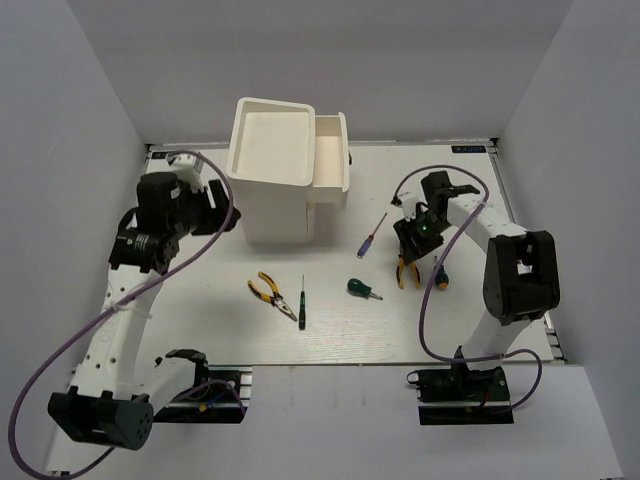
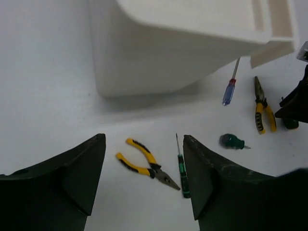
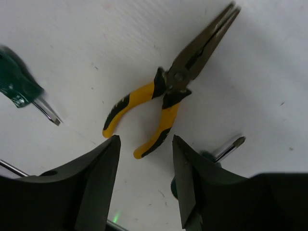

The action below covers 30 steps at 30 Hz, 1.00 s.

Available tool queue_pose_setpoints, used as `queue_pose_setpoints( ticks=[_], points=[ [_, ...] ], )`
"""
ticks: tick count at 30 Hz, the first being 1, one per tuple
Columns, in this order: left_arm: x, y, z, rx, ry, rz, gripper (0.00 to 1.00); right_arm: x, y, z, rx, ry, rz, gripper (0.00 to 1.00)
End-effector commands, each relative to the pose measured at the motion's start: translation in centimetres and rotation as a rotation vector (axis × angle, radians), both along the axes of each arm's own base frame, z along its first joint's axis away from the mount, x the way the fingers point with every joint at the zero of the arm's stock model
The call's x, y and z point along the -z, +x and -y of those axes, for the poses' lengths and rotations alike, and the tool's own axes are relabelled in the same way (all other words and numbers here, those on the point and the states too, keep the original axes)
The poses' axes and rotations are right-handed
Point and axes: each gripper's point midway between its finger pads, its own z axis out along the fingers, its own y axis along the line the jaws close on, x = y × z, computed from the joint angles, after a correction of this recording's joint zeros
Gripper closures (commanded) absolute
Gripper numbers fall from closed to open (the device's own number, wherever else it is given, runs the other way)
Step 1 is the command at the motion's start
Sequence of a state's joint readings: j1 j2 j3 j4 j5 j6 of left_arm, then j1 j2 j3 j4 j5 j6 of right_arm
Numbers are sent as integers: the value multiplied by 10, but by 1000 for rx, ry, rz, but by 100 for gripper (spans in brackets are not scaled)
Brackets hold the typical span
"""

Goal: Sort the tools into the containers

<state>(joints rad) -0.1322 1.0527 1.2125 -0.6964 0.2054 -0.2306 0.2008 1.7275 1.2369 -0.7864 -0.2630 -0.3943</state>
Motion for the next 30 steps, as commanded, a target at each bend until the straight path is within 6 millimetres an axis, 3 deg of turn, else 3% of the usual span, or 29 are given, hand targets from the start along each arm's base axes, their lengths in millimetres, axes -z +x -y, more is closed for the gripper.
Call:
queue_pose_setpoints(
  ticks=[1,5,8,12,13,16,18,19,21,22,25,26,27,30],
  points=[
    [51,-35,-8,-75,-22,-195,24,15,-5,14,5,-96,-16,45],
    [90,-57,-4,-102,-82,-290,19,35,-9,19,-3,-154,-35,44],
    [131,-74,-2,-121,-93,-390,18,48,-10,26,-5,-200,-36,44],
    [155,-79,2,-125,-127,-434,18,66,-14,27,6,-210,-60,47],
    [157,-79,5,-125,-136,-439,18,70,-13,25,27,-205,-73,64],
    [160,-79,6,-140,-154,-446,18,63,-13,21,60,-163,-84,100],
    [165,-79,7,-146,-152,-458,18,54,-12,19,64,-156,-73,100],
    [170,-81,8,-166,-168,-485,18,35,-4,18,66,-143,-11,100],
    [181,-84,10,-179,-178,-522,19,17,7,22,69,-160,45,100],
    [194,-88,8,-211,-174,-567,19,-12,24,22,54,-155,151,100],
    [209,-92,10,-256,-190,-634,22,-53,50,30,70,-174,308,100],
    [215,-91,10,-268,-180,-652,22,-86,72,29,82,-164,412,100],
    [218,-91,11,-282,-177,-666,23,-99,79,28,92,-153,444,100],
    [227,-92,11,-317,-160,-715,28,-172,111,16,136,-75,607,100]
  ],
)
